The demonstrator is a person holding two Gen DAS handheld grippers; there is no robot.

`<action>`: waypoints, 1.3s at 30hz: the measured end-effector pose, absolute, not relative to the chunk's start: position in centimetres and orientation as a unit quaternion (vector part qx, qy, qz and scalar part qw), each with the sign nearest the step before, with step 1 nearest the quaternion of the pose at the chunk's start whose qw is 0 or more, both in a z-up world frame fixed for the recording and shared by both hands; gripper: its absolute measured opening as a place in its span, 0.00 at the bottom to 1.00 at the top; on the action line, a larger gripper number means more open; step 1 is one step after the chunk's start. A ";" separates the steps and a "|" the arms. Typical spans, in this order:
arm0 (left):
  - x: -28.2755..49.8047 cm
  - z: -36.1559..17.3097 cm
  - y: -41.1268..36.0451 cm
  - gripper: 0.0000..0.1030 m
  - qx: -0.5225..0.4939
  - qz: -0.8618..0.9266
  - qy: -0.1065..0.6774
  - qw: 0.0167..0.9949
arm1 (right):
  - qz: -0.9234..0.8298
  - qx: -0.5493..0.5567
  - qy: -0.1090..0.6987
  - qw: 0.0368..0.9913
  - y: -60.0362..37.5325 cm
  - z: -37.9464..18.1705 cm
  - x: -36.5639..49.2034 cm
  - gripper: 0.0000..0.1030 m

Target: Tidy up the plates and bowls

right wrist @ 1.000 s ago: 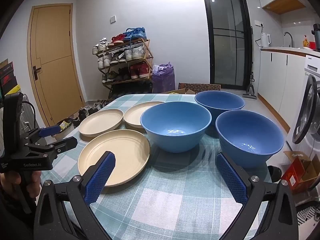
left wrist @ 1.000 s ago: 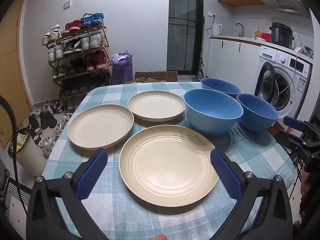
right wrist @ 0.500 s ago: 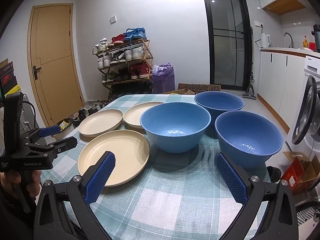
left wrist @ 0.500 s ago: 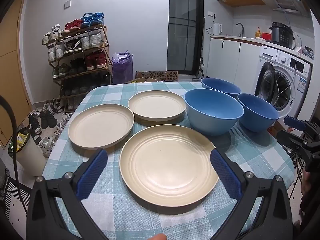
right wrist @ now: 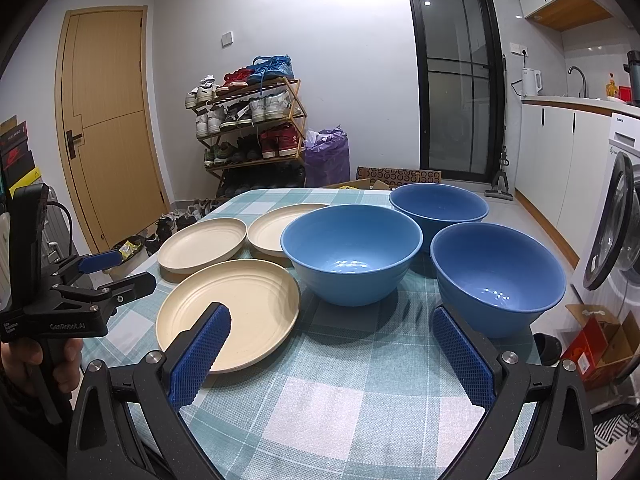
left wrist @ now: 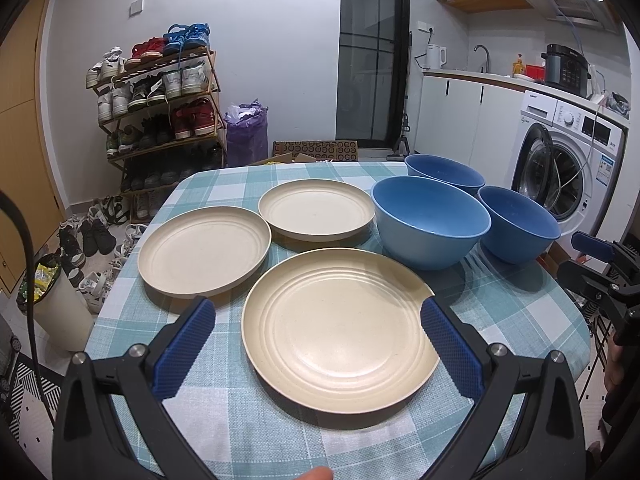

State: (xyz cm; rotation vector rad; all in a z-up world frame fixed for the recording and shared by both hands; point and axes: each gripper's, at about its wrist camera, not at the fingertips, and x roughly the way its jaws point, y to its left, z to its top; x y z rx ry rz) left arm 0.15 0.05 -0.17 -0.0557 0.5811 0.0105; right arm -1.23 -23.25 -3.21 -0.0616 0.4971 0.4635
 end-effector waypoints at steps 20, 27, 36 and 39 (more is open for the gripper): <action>0.9 -0.7 1.4 1.00 -0.025 0.024 0.292 0.956 | 0.229 -0.033 0.242 0.942 -23.5 -3.4 -1.1 1.00; 1.1 -0.3 1.6 1.00 -0.020 0.029 0.289 0.957 | 0.233 -0.036 0.240 0.942 -23.2 -2.6 -0.4 1.00; 1.6 0.2 2.3 1.00 -0.020 0.036 0.283 0.958 | 0.237 -0.043 0.241 0.940 -22.5 -2.4 0.4 1.00; 1.7 0.6 2.6 1.00 -0.017 0.039 0.277 0.960 | 0.239 -0.045 0.241 0.939 -22.4 -2.3 0.7 1.00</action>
